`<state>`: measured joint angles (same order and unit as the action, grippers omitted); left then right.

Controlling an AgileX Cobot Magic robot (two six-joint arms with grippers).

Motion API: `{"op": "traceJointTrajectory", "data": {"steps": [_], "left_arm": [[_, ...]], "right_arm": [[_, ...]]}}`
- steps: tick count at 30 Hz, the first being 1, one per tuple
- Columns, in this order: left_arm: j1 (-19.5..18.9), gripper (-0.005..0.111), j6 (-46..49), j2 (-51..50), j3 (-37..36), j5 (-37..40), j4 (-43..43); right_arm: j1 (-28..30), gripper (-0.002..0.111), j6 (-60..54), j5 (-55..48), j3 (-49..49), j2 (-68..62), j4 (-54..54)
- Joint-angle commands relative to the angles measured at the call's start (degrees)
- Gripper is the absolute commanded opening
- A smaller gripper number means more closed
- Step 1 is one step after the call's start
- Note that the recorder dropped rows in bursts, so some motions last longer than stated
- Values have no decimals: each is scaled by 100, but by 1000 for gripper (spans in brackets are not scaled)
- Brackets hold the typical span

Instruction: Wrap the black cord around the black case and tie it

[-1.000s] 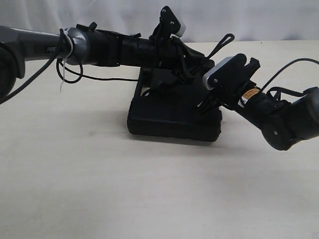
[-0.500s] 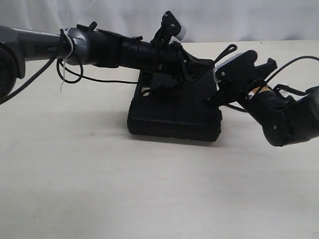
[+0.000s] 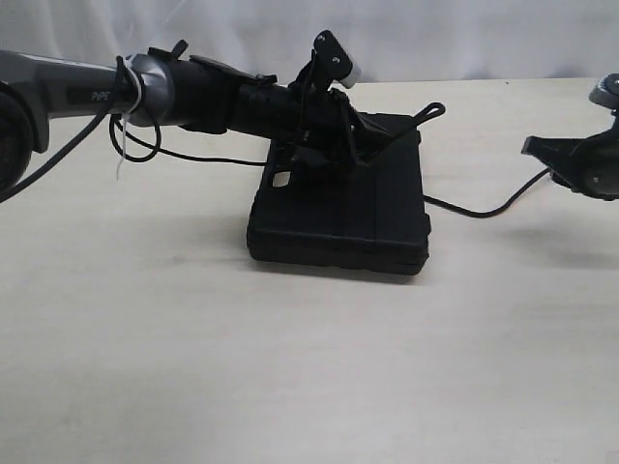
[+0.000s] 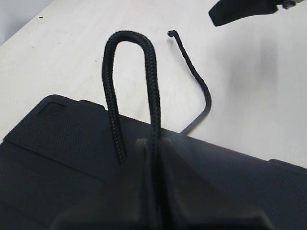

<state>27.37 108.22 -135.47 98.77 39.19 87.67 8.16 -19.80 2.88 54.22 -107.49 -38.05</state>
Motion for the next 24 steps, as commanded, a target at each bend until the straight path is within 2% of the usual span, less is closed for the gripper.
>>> {"op": "traceJointTrajectory", "data": {"steps": [1, 3, 5, 11, 18, 20, 23, 24], "left_arm": [[-2, 0, -30, -2, 32, 223, -3], [-2, 0, -41, -2, 32, 255, -3], [-2, 0, -41, -2, 32, 255, -3], [-2, 0, -41, -2, 32, 230, -3], [-2, 0, 12, -2, 32, 218, -3], [-2, 0, 12, -2, 32, 218, -3], [-2, 0, 10, -2, 32, 226, -3], [-2, 0, 10, -2, 32, 226, -3]], "right_arm": [[397, 43, 287, -899, 867, -566, -8], [471, 51, 307, -1282, 1322, -843, -34], [484, 54, 319, -1543, 1704, -1118, -34], [457, 54, 275, -2557, 2519, -1872, -242], [457, 52, 94, -2686, 2633, -2072, -242], [445, 41, -122, -2724, 2633, -2072, -302], [413, 10, -1013, -3035, 2633, -2072, -623], [415, 4, -1360, -3155, 2633, -2072, -782]]}}
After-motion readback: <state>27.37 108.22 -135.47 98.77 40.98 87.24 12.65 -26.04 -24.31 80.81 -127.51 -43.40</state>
